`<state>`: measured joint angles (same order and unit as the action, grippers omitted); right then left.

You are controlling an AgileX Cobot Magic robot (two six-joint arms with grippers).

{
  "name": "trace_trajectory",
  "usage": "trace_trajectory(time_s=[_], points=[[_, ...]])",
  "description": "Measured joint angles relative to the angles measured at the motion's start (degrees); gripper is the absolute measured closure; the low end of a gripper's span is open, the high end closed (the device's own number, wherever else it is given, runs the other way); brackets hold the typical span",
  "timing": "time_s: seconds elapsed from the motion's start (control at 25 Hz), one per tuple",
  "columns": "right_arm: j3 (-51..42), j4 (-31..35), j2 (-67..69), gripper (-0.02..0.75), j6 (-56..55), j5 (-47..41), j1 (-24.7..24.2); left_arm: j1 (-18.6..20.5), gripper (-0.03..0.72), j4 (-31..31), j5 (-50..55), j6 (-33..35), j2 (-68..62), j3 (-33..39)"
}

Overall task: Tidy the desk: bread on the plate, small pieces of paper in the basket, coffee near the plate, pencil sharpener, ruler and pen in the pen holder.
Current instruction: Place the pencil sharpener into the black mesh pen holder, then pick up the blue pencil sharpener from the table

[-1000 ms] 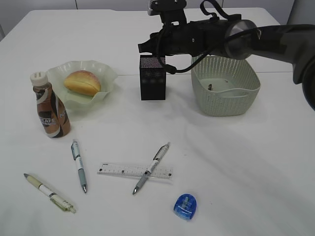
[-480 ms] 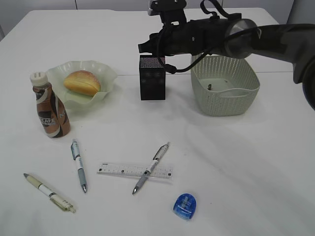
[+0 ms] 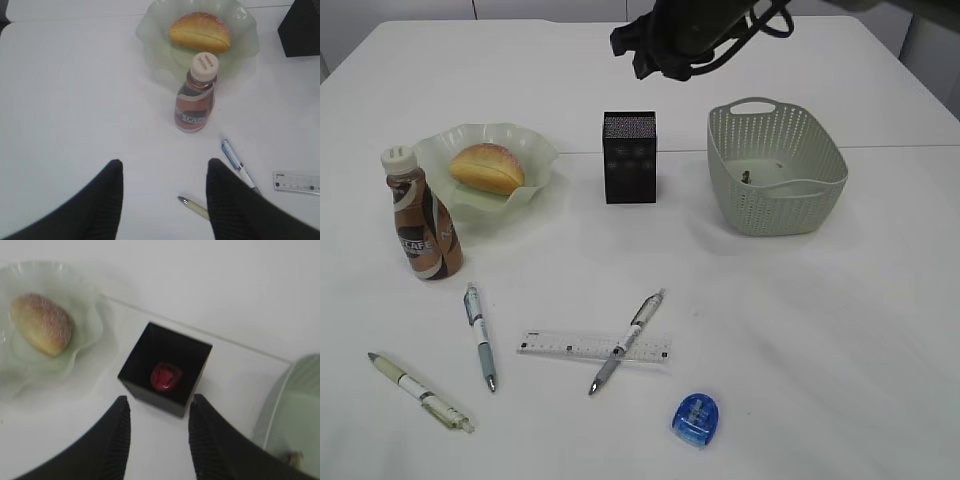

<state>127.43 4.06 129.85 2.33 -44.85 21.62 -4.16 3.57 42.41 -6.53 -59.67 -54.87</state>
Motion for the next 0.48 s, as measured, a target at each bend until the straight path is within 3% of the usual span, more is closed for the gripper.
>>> trace_trajectory(time_s=[0.2,0.48], points=[[6.57,0.28,-1.71,0.416,-0.21,-23.20,0.00,0.00,0.302,-2.02,2.10,0.00,0.00,0.00],[8.70,3.26,-5.49,0.416,-1.63,-26.87,0.00,0.00,0.302,-1.73,10.40,0.00,0.00,0.00]])
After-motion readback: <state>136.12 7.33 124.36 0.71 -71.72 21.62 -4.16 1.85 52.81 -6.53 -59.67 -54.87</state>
